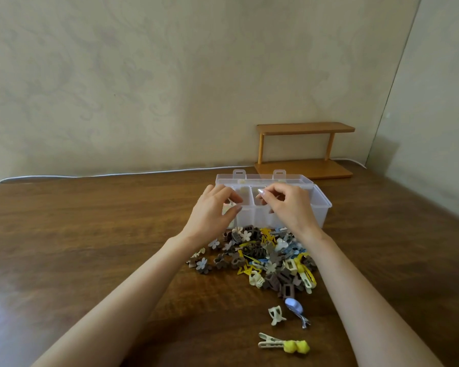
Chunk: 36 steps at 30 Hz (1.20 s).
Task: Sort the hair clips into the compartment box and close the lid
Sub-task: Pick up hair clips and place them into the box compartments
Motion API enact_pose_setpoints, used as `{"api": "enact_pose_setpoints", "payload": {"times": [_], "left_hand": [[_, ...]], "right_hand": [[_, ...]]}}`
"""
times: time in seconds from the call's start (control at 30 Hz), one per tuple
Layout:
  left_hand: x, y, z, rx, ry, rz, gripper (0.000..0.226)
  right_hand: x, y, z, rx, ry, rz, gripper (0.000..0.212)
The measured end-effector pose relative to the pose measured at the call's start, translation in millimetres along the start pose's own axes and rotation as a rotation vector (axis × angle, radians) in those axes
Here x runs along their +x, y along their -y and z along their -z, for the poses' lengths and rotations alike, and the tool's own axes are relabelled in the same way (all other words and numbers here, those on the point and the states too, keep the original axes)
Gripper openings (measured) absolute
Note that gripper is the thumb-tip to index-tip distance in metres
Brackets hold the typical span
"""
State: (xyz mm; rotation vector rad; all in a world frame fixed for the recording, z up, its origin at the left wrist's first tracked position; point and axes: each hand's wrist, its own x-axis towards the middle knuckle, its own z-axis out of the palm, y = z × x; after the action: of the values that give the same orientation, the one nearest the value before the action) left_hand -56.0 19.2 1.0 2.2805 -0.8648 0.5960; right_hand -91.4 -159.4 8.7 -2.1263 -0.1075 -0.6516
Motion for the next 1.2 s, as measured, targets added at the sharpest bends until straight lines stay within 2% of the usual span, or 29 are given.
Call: {"api": "enact_pose_setpoints", "payload": {"times": [0.27, 0.37, 0.47, 0.57, 0.7, 0.93, 1.03, 1.1, 1.2], "left_hand": [[-15, 8, 12, 0.109, -0.088, -0.046, 0.007], [-20, 8, 15, 0.105, 0.083, -0.025, 0.008], [-22, 13, 12, 0.234, 0.236, 0.014, 0.012], [-24, 16, 9, 0.285, 0.281, 0.062, 0.011], [-22, 17, 12, 0.226, 0.304, 0.134, 0.013], [-19, 27, 21, 0.001, 0.444, 0.237, 0.011], [-19, 29, 28, -0.109, 0.538, 0.29, 0.018], [-20, 31, 30, -0.104, 0.573, 0.315, 0.024], [-21, 32, 28, -0.031, 0.557, 0.285, 0.021]], "right_hand": [[-5, 8, -1, -0.096, 0.018, 0.106, 0.015], [-8, 12, -6, -0.139, 0.07, 0.186, 0.012], [-11, 15, -13, -0.233, 0.251, 0.191, 0.012], [-16, 15, -21, -0.465, 0.406, 0.199, 0.02], [-21, 16, -30, -0.63, 0.396, 0.223, 0.029], [-19, 17, -28, -0.551, 0.45, 0.136, 0.018], [-19, 17, -25, -0.543, 0.49, 0.142, 0.016], [-19, 18, -24, -0.547, 0.502, 0.152, 0.016], [-18, 17, -23, -0.521, 0.499, 0.14, 0.016]]}}
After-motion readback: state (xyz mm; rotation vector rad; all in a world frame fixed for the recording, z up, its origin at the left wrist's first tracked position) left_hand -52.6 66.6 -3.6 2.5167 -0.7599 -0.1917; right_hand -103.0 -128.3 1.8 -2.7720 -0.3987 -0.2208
